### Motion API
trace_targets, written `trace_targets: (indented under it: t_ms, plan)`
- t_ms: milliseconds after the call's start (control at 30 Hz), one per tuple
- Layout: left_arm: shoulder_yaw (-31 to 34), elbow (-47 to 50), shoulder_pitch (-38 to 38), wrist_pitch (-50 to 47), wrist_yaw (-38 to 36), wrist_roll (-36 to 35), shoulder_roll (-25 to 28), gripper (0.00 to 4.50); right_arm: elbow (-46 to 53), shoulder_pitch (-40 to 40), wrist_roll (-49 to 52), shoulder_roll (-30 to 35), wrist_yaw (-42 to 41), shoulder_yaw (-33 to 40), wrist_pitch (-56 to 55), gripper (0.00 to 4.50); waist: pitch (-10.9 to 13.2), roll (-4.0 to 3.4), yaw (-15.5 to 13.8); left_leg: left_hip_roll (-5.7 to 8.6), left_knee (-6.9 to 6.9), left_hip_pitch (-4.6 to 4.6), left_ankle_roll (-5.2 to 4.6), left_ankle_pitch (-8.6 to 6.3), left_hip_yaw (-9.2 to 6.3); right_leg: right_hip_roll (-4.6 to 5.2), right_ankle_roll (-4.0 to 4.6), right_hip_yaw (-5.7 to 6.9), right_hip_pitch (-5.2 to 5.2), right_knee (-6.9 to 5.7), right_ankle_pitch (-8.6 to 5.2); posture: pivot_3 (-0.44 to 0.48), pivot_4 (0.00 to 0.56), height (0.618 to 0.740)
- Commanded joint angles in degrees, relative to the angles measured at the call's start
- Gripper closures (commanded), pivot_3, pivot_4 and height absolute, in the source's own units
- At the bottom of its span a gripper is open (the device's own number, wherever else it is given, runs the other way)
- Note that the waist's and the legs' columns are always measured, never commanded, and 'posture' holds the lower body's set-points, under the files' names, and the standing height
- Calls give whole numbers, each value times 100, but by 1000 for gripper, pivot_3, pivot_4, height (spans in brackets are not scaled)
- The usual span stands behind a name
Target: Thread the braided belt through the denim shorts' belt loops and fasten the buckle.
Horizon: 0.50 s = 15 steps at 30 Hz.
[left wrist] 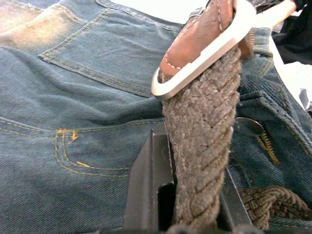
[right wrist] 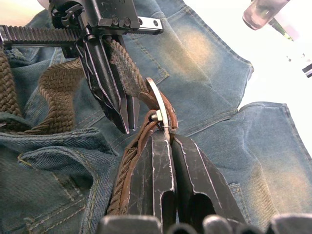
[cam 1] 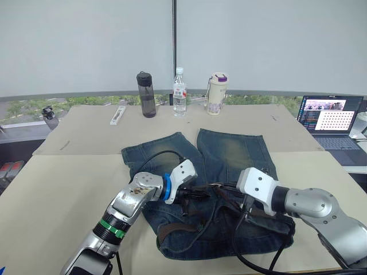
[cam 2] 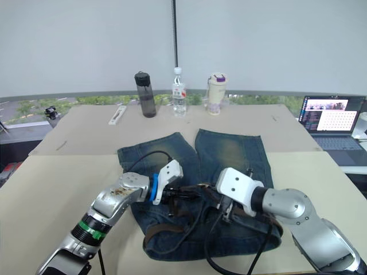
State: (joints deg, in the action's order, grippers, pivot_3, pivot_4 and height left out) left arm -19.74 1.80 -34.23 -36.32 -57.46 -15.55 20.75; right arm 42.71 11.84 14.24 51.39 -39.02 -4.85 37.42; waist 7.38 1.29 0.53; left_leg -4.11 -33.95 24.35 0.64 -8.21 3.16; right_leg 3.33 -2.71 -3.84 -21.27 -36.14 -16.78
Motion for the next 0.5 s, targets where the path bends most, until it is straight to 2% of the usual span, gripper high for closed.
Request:
trace_targets:
  t_ms: [33,300,467,500]
  plan:
    - [97,181,-67,169,-21,-65,-4,4500,60,-42,-54,39,-58,206,-113,4486,0,0,1,0,0,0,0,0,0,0,0,0,0,0,0,0,150,740]
    - [62,178,-83,206,-48,-59,6,4500,92,190,-66,38,-171,120,-60,4486,0,0,1,0,0,0,0,0,0,0,0,0,0,0,0,0,150,740]
    - [52,193,-75,211,-37,-71,1,4500,163,294,-82,28,-195,102,64,2852,0,0,0,0,0,0,0,0,0,0,0,0,0,-1,0,0,150,740]
    - [47,200,-71,217,-41,-72,2,4500,173,296,-80,13,-196,96,76,2852,0,0,1,0,0,0,0,0,0,0,0,0,0,-1,0,0,150,740]
